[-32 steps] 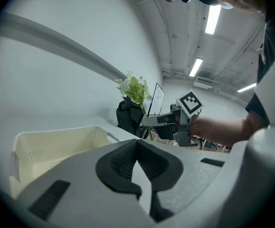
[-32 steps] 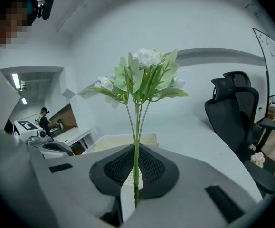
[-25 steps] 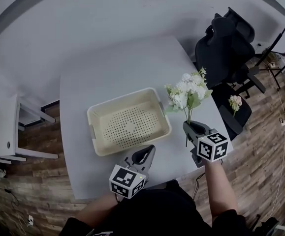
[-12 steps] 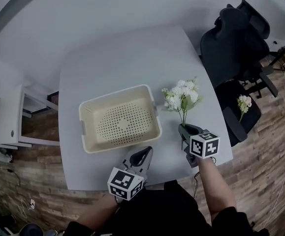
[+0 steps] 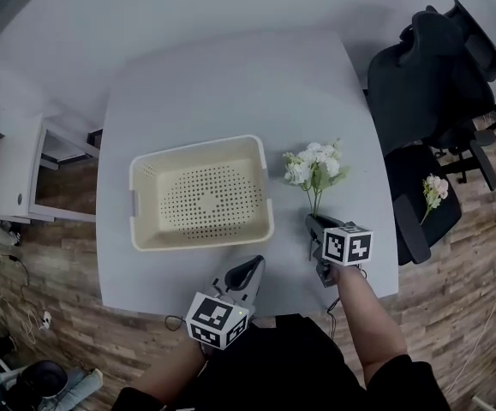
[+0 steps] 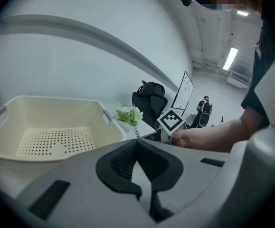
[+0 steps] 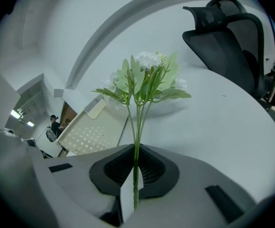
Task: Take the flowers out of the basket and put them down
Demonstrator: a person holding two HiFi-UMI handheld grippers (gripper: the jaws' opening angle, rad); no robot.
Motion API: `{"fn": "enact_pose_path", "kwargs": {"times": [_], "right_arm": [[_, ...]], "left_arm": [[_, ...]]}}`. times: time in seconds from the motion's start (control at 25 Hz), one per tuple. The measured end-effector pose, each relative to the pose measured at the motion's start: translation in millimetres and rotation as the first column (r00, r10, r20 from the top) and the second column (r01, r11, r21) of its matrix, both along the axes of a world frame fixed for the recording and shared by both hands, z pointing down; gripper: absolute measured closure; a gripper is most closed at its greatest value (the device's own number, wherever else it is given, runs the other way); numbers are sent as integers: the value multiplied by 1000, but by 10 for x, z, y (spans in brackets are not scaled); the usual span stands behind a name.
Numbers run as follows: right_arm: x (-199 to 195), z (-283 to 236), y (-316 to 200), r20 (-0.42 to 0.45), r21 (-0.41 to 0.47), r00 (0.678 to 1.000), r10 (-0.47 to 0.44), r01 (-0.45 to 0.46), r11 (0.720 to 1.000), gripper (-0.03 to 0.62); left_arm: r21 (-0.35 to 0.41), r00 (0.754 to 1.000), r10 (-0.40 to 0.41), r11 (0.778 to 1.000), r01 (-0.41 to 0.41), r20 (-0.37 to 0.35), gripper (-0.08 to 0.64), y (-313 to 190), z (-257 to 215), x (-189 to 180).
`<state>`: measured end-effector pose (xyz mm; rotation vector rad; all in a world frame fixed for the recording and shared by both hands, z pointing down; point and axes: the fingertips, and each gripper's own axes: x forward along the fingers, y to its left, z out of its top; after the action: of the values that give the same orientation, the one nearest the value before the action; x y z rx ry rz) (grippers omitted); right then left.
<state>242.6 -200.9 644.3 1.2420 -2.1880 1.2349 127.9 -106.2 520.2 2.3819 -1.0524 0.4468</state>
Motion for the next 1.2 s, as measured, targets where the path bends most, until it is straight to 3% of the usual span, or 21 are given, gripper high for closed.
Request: {"fn": "enact_pose_path", "kwargs": {"times": [0.52,0.88,1.0,1.2], "right_arm": [[-3,324,-105,47,-91,999,22,-17,996,554],[23,334,-157,54,-78,998,30,-26,997,550],[16,312,-132,69,-81,997,24,-18,997,467],[53,271,-68,49,-70,999,2,1,998,406]], "left_arm": [[-51,997,-82,995,83,13,554,73,142,40],[-48,997,-77,996,78,28,554,74,104,125],[-37,996,-82,996,83,32,554,81,70,147],[-25,996,-84,996,85,37,554,123,14,202]]}}
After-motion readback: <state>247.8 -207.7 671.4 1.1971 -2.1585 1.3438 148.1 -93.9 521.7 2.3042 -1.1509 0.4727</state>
